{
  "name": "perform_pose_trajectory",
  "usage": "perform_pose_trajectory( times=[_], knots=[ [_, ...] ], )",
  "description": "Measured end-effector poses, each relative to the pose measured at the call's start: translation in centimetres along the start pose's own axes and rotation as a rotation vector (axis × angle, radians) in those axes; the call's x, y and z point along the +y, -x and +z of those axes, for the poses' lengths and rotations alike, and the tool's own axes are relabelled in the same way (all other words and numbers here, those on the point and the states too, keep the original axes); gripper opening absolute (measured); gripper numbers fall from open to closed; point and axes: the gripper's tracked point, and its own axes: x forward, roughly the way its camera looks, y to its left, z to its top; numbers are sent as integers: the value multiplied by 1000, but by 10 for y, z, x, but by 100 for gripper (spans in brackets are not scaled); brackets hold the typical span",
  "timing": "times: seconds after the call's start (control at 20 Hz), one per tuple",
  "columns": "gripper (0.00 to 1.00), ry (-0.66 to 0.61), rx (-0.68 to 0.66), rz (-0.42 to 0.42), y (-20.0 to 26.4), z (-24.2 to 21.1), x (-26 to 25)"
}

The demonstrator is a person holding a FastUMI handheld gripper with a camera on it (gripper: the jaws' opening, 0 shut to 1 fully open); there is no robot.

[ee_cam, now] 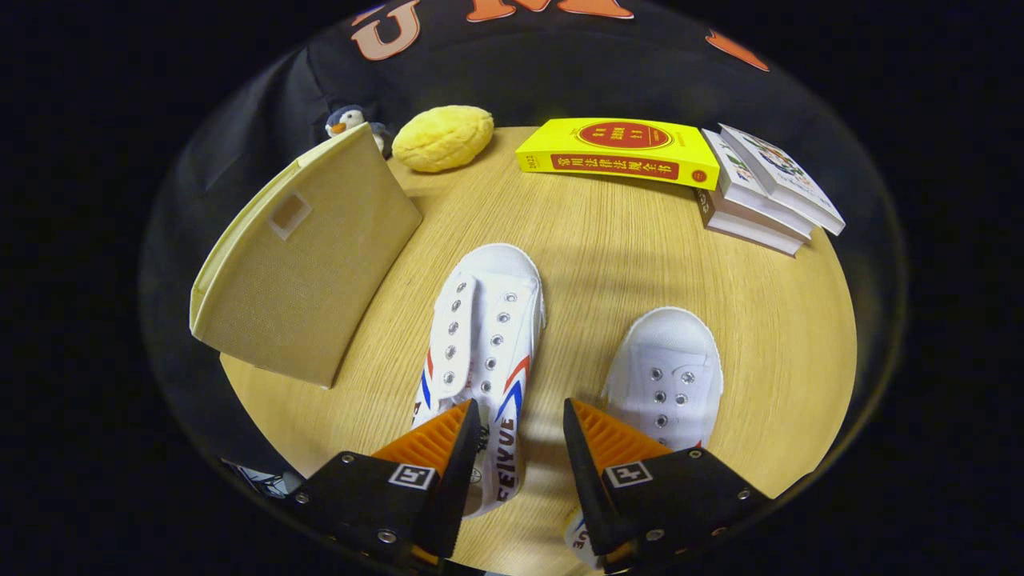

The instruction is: Open the storage box then place both shoes into the box .Put the left shoe in first, then the right shoe, with the right side of both shoes facing outward in a uniform manner.

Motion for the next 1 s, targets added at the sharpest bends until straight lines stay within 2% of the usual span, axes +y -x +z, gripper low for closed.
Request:
perform_pose_trajectory(
  times=[0.15,0.3,0.4,0.45,0.7,1.0],
  knots=[
    [52,11,43,25,-9,-10,3],
    [32,-3,72,71,-15,-15,13],
    [9,-52,66,77,-13,-13,9],
    [2,-82,57,94,-14,-14,9],
    [0,-298,32,241,-10,-10,23],
    [0,-422,-79,269,7,10,38]
  ],
)
